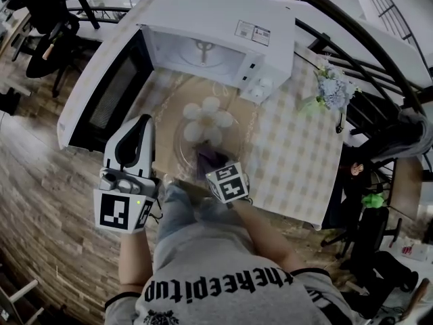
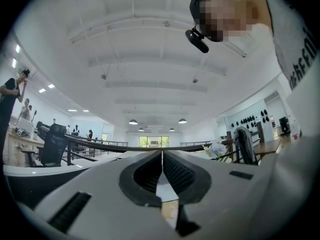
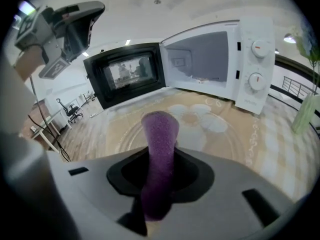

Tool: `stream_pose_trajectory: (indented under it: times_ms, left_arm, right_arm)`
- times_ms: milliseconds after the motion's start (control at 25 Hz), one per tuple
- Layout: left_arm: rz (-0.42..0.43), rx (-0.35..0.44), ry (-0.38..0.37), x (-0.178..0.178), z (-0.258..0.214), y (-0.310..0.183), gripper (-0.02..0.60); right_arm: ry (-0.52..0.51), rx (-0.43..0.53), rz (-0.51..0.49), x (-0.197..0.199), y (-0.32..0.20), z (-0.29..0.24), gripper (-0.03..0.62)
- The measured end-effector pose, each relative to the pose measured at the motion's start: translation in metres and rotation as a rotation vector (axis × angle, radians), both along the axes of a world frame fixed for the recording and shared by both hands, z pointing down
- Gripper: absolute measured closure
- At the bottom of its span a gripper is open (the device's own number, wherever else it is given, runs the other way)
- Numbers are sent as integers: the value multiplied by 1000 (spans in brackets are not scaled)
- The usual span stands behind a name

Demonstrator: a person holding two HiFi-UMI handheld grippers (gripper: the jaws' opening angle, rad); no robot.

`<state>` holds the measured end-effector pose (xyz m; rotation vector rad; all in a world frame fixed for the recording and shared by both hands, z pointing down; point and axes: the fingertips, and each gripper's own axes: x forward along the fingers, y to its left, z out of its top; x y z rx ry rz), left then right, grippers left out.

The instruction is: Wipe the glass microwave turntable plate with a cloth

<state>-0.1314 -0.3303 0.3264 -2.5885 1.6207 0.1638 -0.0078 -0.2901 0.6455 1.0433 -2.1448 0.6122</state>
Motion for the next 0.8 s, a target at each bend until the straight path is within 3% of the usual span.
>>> stream_pose_trajectory:
  times_ms: [320, 800]
  left_arm:
    - [-4, 11, -7, 16, -3, 13, 571]
    - [-72, 7, 0, 30, 5, 50, 571]
  right_arm:
    - [15, 16, 64, 44, -3, -2, 484]
    - [59, 50, 83, 96, -2, -2, 484]
